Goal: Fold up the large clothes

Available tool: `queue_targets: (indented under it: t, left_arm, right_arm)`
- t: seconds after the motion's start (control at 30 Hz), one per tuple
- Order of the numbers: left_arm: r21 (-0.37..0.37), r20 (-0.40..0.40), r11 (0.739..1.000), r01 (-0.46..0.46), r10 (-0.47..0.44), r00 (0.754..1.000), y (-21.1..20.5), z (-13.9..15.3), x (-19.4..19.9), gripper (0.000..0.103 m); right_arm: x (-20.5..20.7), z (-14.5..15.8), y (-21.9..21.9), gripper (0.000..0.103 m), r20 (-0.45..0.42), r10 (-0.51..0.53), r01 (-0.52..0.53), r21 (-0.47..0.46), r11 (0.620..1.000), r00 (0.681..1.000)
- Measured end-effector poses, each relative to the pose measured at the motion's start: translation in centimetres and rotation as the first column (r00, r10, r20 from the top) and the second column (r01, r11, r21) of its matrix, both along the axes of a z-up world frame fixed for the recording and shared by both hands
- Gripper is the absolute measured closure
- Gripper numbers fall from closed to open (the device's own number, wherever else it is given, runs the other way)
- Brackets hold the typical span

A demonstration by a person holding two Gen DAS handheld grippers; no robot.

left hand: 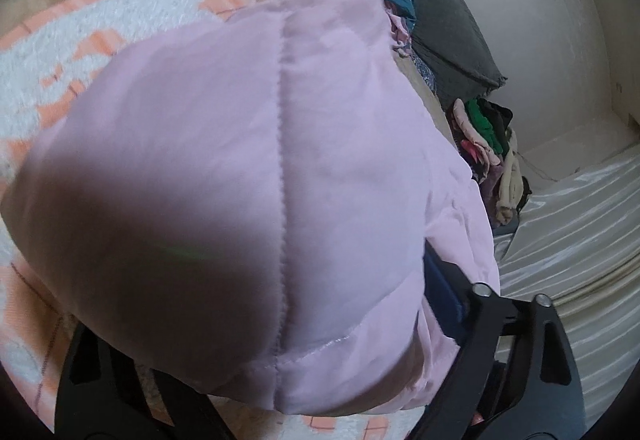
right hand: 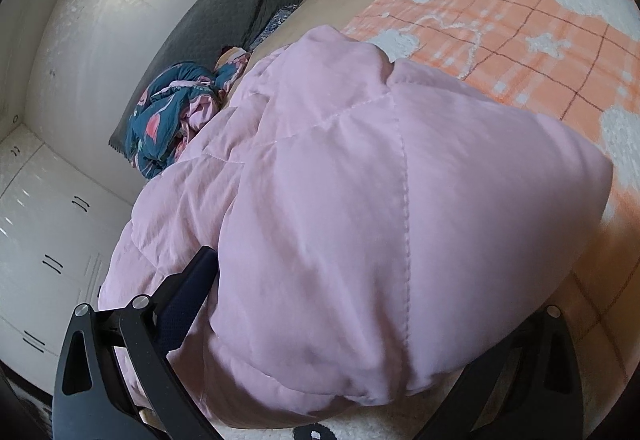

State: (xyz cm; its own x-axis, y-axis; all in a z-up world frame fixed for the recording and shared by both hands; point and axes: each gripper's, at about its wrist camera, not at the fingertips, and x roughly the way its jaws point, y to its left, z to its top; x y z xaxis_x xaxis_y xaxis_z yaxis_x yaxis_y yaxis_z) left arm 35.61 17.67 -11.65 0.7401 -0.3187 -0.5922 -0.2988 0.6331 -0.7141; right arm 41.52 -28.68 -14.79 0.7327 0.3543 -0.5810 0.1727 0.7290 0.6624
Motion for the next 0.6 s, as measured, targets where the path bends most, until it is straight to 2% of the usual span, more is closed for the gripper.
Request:
queue_targets:
  t: [0.07,0.17,0.2,0.27,0.3,0.37,0.5,0.6]
  left_arm:
    - [0.034,0.004,0.999,0.006,-0.006,1.0,0.0,0.9,-0.1,0.034]
    - [0.062,0.015,0.998,0.014,-0.015,1.0,-0.2,1.5,-0.2,0.045]
    - [0.07,0.021,0.997,0.019,-0.02,1.0,-0.3,1.8,-0.3,0.047]
    - [0.095,0.028,0.995,0.03,-0.033,0.999,-0.4,2.5,-0.2,0.054]
    - [0.113,0.032,0.993,0.037,-0.041,0.999,-0.5,3.0,-0.3,0.056]
    - [0.134,0.04,0.99,0.04,-0.046,0.998,-1.2,3.4,-0.2,0.061]
    - [0.222,0.059,0.974,0.042,-0.056,0.997,-1.8,4.9,-0.9,0.067]
    - [0.261,0.065,0.964,0.041,-0.06,0.996,-2.0,5.6,-1.1,0.069]
  right_arm:
    - [0.0,0.1,0.1,0.009,0.002,0.012,-0.012,-0.006,1.0,1.0]
    - [0.0,0.5,0.2,0.025,0.011,0.037,-0.037,0.0,0.999,0.999]
    - [0.0,0.8,0.4,0.029,0.016,0.051,-0.051,-0.025,0.998,0.999]
    - [-0.1,1.5,0.9,0.045,0.034,0.075,-0.073,-0.071,0.995,0.997]
    - [-0.2,1.9,1.2,0.048,0.043,0.088,-0.083,-0.101,0.991,0.995]
    - [-0.4,3.1,2.3,0.058,0.061,0.119,-0.106,-0.19,0.976,0.991]
    - [-1.0,5.3,3.6,0.065,0.086,0.164,-0.132,-0.295,0.946,0.983]
    - [-1.6,6.4,4.6,0.067,0.098,0.196,-0.148,-0.368,0.918,0.976]
